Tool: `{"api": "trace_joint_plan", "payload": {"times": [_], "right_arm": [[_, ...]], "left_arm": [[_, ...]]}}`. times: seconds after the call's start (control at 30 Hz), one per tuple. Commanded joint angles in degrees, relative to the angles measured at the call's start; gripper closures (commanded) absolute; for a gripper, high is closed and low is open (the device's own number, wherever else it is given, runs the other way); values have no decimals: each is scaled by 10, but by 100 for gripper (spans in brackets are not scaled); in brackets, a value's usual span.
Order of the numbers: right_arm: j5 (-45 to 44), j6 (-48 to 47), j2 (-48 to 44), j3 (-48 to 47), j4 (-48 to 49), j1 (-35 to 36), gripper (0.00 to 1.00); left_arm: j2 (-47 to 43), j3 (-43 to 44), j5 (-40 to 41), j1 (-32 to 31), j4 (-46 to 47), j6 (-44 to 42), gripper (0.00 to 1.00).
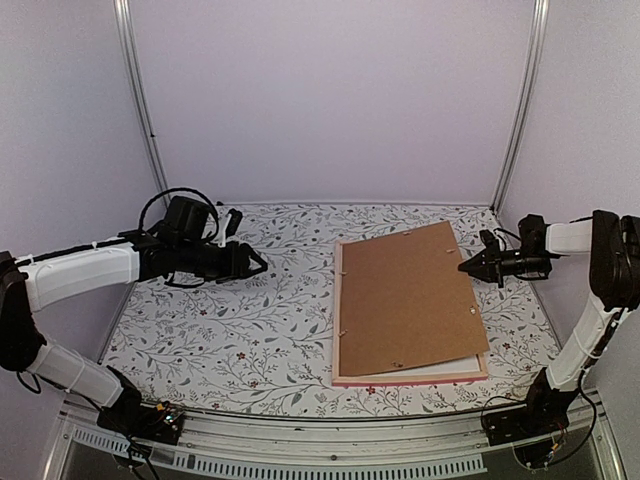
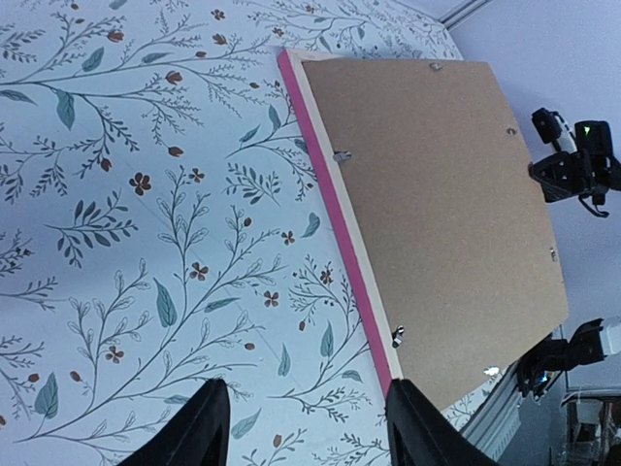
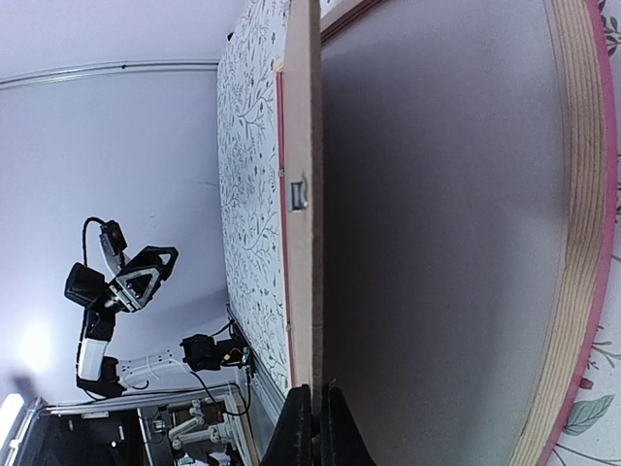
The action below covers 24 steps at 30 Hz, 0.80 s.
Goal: Put the photo into the frame
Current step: Place the backboard next to the photo.
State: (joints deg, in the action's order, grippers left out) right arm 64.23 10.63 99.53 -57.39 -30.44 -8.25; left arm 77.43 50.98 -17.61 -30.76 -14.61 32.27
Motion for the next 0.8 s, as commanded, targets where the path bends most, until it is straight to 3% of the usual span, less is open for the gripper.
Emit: {"api": "trace_joint_plan", "payload": {"times": [0.0, 0.43, 0.63, 0.77], "right_arm": [[-20, -20, 17, -11, -32, 9, 100], [-40, -30, 51, -41, -45, 16, 99], [-67, -25, 63, -44, -38, 20, 88], [-99, -20, 62, -43, -38, 21, 73]], "left_arm": [[-5, 3, -12, -6, 14, -16, 42], [14, 4, -18, -6, 20, -25, 42], [19, 6, -16, -7, 20, -24, 42], [22, 7, -16, -6, 18, -24, 42]]}}
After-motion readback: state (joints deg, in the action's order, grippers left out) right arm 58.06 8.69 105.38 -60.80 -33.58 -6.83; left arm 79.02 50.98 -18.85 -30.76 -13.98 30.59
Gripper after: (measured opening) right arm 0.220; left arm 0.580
